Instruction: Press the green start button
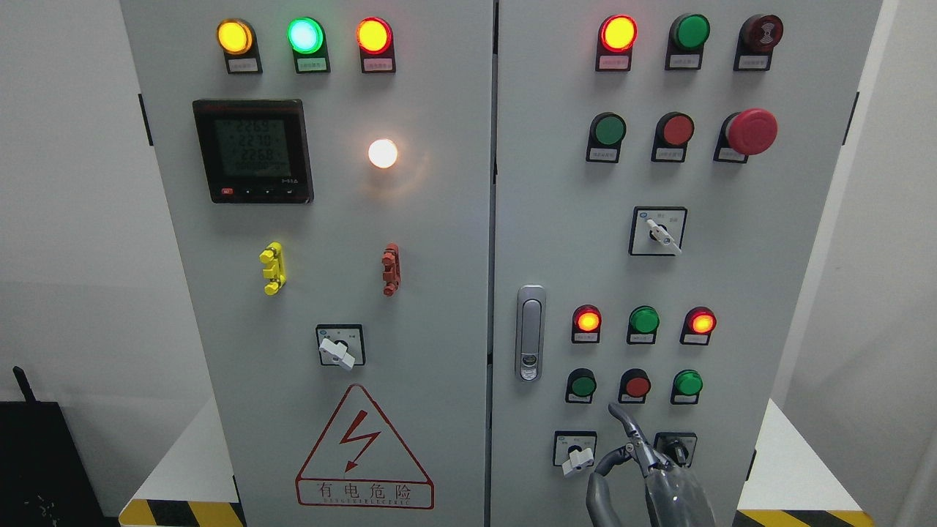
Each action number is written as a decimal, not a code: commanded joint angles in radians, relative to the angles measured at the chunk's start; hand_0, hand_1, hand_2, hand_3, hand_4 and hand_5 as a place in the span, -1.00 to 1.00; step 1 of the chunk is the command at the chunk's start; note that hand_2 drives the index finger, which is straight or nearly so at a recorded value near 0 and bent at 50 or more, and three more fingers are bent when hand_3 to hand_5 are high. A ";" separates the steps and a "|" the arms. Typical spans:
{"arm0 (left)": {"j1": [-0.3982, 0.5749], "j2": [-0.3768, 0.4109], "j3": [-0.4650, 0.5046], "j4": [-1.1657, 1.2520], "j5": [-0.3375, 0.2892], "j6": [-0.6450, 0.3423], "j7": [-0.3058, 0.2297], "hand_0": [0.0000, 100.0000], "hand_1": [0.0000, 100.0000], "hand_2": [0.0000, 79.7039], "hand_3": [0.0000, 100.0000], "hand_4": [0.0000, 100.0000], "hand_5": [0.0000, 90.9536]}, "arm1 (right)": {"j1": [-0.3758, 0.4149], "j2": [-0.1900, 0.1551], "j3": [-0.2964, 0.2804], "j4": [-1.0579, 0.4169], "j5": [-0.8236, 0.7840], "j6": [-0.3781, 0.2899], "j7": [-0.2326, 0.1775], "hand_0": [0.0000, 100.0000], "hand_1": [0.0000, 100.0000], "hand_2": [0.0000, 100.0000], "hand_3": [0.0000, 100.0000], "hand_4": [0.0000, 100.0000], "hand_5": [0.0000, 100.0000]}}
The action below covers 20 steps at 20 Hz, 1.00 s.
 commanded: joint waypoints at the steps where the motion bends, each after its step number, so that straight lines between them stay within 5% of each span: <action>1: 0.000 0.000 0.000 0.000 0.000 0.000 0.000 -0.76 0.11 -1.00 -1.00 -1.00 -1.00 | 0.050 0.000 0.009 -0.065 -0.154 0.033 0.014 0.65 -0.26 -1.00 0.01 -0.15 -0.50; 12: 0.000 0.000 0.000 0.000 0.000 0.000 0.000 -0.76 0.11 -1.00 -1.00 -1.00 -1.00 | 0.172 -0.002 0.074 -0.190 -0.502 0.125 0.052 0.49 -0.42 -1.00 -0.55 -0.69 -0.98; 20: 0.000 0.000 0.000 0.000 0.000 0.000 0.000 -0.76 0.11 -1.00 -1.00 -1.00 -1.00 | 0.201 -0.002 0.076 -0.210 -0.597 0.127 0.114 0.24 -0.49 -1.00 -0.87 -1.00 -1.00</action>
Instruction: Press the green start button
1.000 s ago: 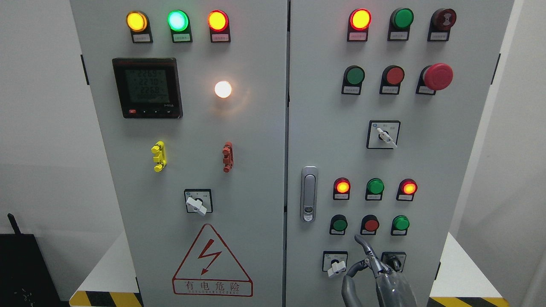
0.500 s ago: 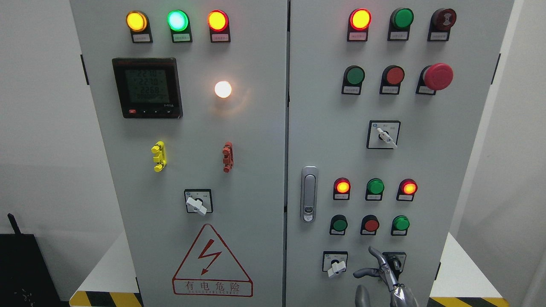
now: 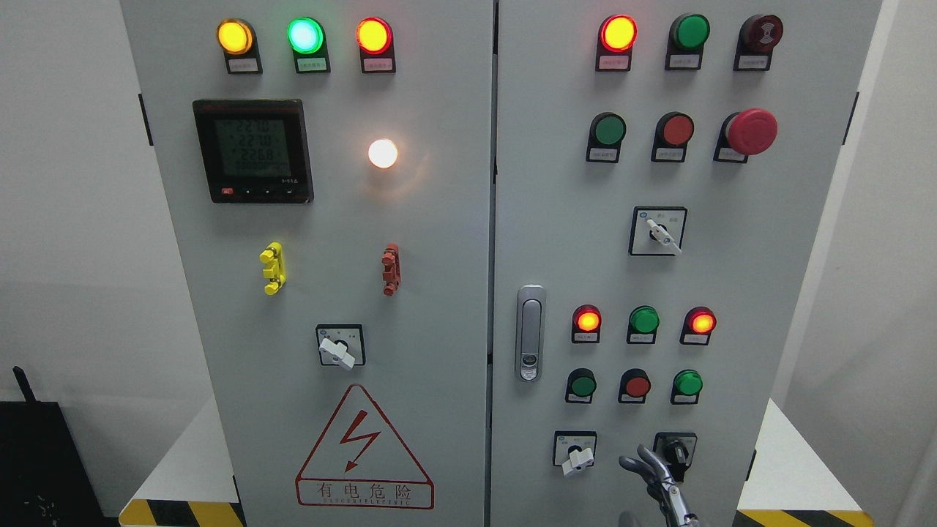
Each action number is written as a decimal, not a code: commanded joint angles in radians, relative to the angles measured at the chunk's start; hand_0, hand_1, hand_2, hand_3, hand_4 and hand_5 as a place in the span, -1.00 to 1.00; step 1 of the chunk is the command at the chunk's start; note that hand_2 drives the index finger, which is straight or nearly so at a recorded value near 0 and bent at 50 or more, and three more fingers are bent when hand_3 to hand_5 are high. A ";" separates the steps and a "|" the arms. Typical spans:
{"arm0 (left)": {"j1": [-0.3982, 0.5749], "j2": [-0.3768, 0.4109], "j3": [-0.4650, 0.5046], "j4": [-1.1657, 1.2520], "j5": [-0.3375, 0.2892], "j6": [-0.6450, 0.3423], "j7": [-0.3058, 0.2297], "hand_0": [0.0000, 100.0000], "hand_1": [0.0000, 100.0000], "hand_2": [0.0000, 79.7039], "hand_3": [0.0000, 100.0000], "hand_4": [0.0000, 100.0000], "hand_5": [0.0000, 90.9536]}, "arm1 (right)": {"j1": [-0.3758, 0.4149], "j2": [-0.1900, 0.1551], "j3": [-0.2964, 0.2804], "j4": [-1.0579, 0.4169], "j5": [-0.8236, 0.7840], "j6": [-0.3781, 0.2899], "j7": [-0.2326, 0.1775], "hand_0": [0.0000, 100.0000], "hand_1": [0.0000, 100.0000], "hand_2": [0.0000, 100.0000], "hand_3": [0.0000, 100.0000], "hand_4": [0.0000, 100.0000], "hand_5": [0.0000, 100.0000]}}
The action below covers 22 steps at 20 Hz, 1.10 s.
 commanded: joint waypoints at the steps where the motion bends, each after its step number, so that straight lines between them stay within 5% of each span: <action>1: 0.000 0.000 0.000 0.000 0.000 0.000 0.000 -0.76 0.11 -1.00 -1.00 -1.00 -1.00 | 0.030 -0.001 0.022 -0.060 -0.101 0.003 0.031 0.20 -0.51 -1.00 -0.92 -1.00 -1.00; 9: 0.000 0.000 0.000 0.000 0.000 0.000 0.000 -0.76 0.11 -1.00 -1.00 -1.00 -1.00 | 0.026 -0.002 0.017 -0.049 -0.180 0.031 0.088 0.03 -0.58 -1.00 -1.00 -1.00 -1.00; 22: 0.000 0.000 0.000 0.000 0.000 0.000 0.000 -0.76 0.11 -1.00 -1.00 -1.00 -1.00 | 0.028 -0.002 0.009 -0.040 -0.202 0.031 0.088 -0.23 -0.69 -1.00 -1.00 -1.00 -1.00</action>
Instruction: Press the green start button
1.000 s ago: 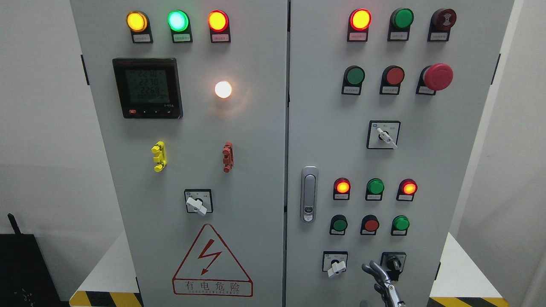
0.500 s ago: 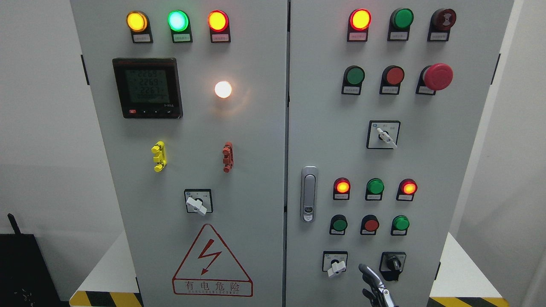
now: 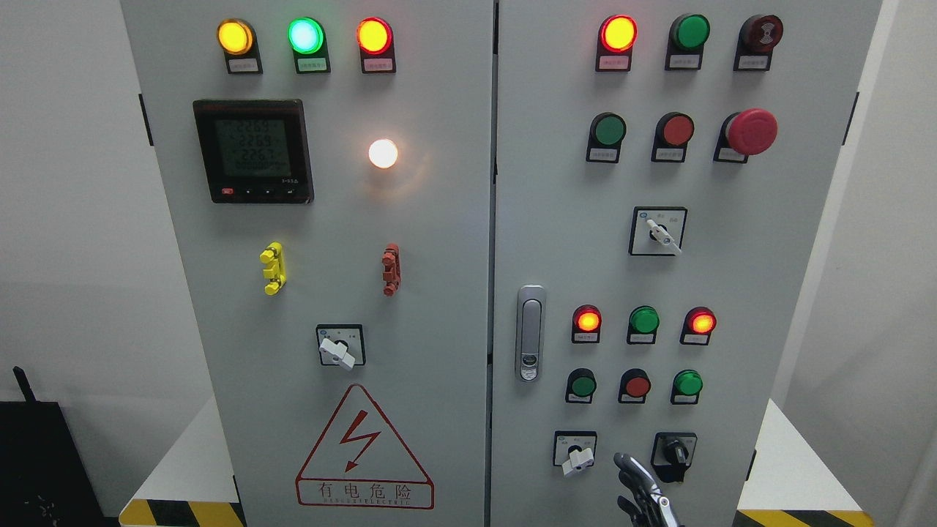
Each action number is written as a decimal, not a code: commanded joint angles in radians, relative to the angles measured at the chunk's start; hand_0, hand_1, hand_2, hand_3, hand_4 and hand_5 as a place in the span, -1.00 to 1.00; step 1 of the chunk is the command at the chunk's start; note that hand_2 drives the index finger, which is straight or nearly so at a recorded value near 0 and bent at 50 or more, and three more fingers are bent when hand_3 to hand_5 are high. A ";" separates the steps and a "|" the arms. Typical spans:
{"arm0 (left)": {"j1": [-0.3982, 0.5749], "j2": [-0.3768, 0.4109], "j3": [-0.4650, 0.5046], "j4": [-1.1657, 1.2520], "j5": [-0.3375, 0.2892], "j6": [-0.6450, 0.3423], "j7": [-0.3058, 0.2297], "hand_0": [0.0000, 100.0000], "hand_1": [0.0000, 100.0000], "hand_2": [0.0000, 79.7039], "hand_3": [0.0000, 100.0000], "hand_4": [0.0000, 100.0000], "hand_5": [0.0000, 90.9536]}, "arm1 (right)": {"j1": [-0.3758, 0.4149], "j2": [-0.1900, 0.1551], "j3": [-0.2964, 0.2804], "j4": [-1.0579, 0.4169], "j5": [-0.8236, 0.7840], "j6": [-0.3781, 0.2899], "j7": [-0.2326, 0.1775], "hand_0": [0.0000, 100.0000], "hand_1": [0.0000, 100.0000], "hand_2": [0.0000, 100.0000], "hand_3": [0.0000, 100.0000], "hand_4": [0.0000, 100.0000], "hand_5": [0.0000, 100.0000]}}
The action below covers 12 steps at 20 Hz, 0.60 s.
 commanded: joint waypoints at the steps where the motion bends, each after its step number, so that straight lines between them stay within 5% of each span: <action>1: 0.000 0.000 0.001 0.000 0.000 0.000 0.000 -0.76 0.11 -1.00 -1.00 -1.00 -1.00 | 0.001 -0.001 -0.004 -0.003 0.007 0.000 -0.001 -0.25 -0.69 -1.00 -1.00 -1.00 -1.00; 12: 0.000 0.000 0.000 0.000 0.000 0.000 0.000 -0.76 0.11 -1.00 -1.00 -1.00 -1.00 | 0.006 -0.001 -0.004 -0.006 -0.040 0.003 0.001 -0.33 -0.68 -1.00 -1.00 -1.00 -1.00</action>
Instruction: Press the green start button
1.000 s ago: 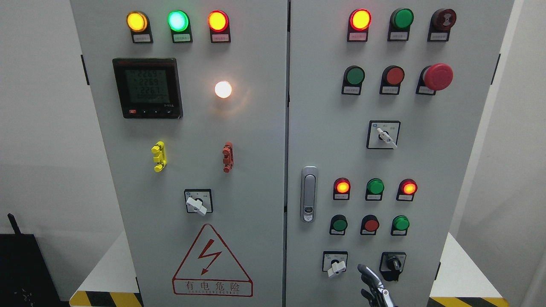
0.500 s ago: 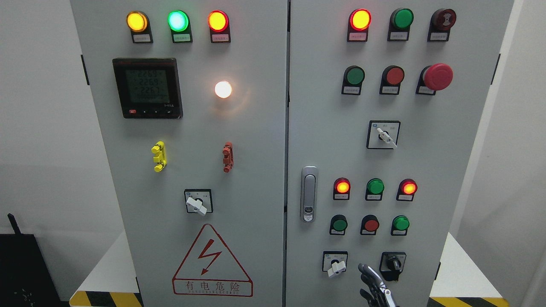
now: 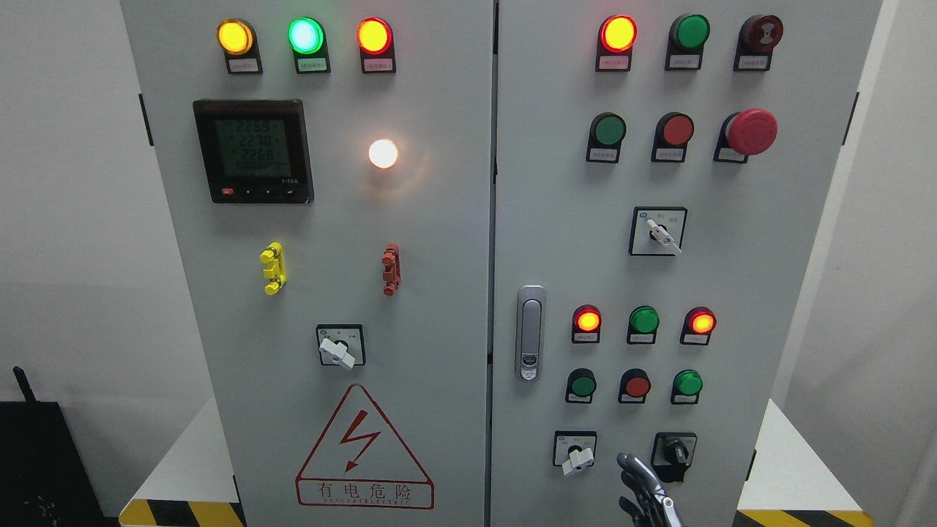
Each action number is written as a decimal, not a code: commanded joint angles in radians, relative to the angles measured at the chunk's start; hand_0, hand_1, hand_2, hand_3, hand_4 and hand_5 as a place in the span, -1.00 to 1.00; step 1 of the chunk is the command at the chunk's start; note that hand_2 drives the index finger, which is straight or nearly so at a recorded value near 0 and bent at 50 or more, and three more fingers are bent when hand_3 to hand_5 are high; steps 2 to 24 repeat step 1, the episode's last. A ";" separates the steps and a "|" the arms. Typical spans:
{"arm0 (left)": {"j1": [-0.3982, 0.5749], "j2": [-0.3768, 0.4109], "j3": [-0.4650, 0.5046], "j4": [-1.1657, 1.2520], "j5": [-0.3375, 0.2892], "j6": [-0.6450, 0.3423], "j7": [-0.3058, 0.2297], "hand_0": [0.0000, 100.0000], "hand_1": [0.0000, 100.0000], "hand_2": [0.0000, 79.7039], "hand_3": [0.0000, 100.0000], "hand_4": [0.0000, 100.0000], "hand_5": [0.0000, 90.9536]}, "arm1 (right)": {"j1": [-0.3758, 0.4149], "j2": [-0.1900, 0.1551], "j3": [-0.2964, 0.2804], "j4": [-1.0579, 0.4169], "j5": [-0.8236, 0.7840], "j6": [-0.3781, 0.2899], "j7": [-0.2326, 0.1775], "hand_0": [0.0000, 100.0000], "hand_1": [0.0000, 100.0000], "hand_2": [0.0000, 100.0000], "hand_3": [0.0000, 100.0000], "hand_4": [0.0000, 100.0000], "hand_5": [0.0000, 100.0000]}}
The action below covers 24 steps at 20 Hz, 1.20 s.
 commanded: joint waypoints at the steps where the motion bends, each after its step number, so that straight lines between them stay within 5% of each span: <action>1: 0.000 0.000 0.000 0.000 0.000 0.000 0.000 -0.76 0.11 -1.00 -1.00 -1.00 -1.00 | 0.001 0.001 -0.002 -0.004 -0.023 0.001 0.002 -0.33 -0.68 -1.00 -1.00 -1.00 -1.00; 24: 0.000 0.000 0.000 0.000 0.000 0.000 0.000 -0.76 0.11 -1.00 -1.00 -1.00 -1.00 | 0.001 0.001 -0.002 -0.004 -0.023 0.001 0.002 -0.33 -0.68 -1.00 -1.00 -1.00 -1.00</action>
